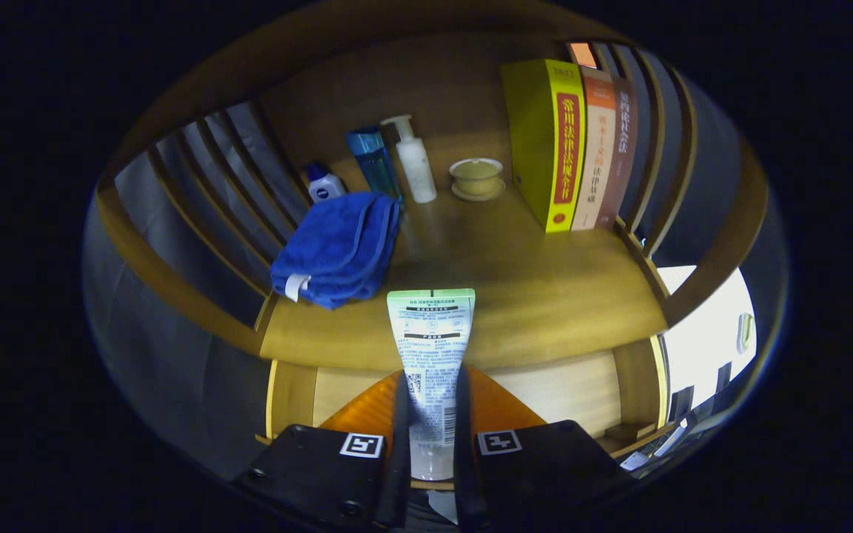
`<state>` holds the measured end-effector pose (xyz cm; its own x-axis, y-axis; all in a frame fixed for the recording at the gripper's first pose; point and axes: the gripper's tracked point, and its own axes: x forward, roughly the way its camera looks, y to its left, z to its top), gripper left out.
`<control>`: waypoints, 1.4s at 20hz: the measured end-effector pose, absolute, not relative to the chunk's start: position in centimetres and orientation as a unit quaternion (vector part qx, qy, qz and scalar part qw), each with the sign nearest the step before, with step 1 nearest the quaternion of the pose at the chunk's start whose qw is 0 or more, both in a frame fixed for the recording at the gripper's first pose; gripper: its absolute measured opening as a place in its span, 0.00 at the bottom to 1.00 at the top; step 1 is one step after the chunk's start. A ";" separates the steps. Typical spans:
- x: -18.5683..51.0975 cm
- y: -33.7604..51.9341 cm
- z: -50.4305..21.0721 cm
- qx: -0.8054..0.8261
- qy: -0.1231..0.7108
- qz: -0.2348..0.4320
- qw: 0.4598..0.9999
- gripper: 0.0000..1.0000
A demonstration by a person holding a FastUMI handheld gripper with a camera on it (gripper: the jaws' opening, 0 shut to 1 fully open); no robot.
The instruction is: Pull open the drawer, take out the items inside it, and place them on the countertop above the cabinet.
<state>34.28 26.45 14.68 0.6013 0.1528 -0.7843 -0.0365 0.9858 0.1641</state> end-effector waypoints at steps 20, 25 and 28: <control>44.5 26.9 8.5 -0.009 0.486 0.007 0.874 0.33; 44.9 26.9 7.6 -0.003 0.493 0.007 0.870 0.33; 44.8 26.8 7.2 -0.002 0.499 0.003 0.867 0.35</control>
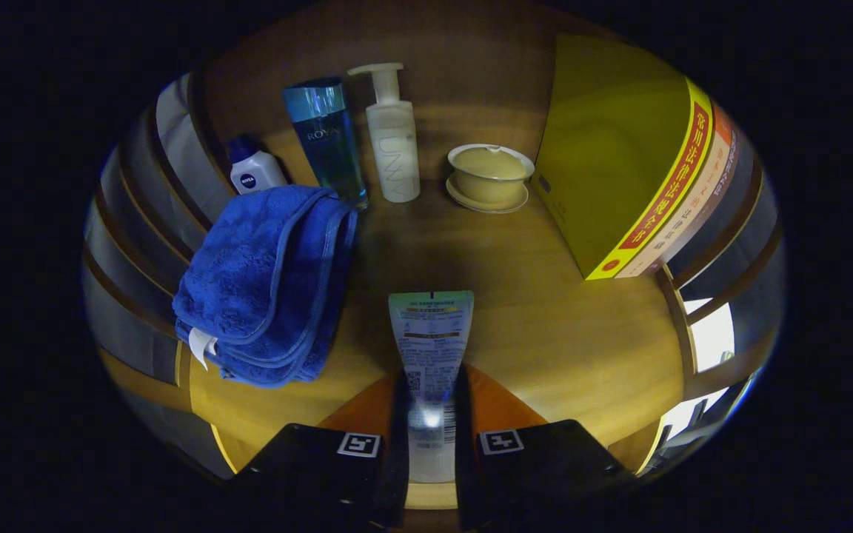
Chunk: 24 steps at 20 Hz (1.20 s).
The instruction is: Pull open the drawer, take out the items inside it, and place them on the countertop above the cabinet.
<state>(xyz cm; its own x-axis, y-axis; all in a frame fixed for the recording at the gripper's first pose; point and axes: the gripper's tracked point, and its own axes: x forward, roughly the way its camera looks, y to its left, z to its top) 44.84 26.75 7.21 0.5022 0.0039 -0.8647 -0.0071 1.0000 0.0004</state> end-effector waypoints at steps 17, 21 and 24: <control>43.0 26.9 9.4 0.015 0.483 0.007 0.876 0.85; 40.6 26.7 11.5 0.020 0.465 0.007 0.885 0.88; 37.3 26.7 12.5 0.023 0.454 0.019 0.891 0.91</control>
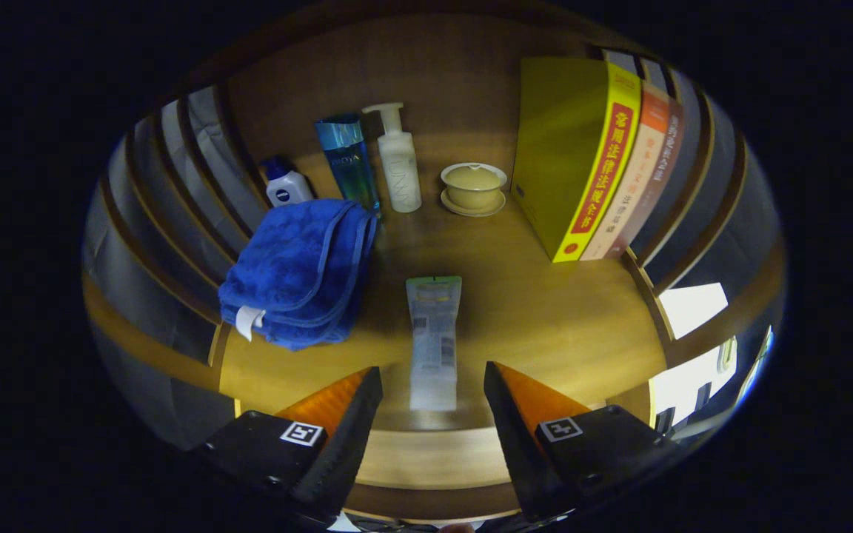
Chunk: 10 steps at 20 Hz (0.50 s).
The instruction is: Pull open the drawer, take out the items inside it, and place them on the countertop above the cabinet.
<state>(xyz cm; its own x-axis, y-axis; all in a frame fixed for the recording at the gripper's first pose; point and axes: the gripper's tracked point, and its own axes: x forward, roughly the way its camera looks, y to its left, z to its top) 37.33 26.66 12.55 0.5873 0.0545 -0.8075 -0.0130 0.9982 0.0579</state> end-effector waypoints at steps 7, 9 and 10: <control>31.8 25.8 13.1 0.011 0.405 0.032 0.914 0.97; 31.0 25.9 14.0 0.016 0.369 0.038 0.929 0.97; 30.4 26.1 14.6 0.022 0.349 0.043 0.936 0.97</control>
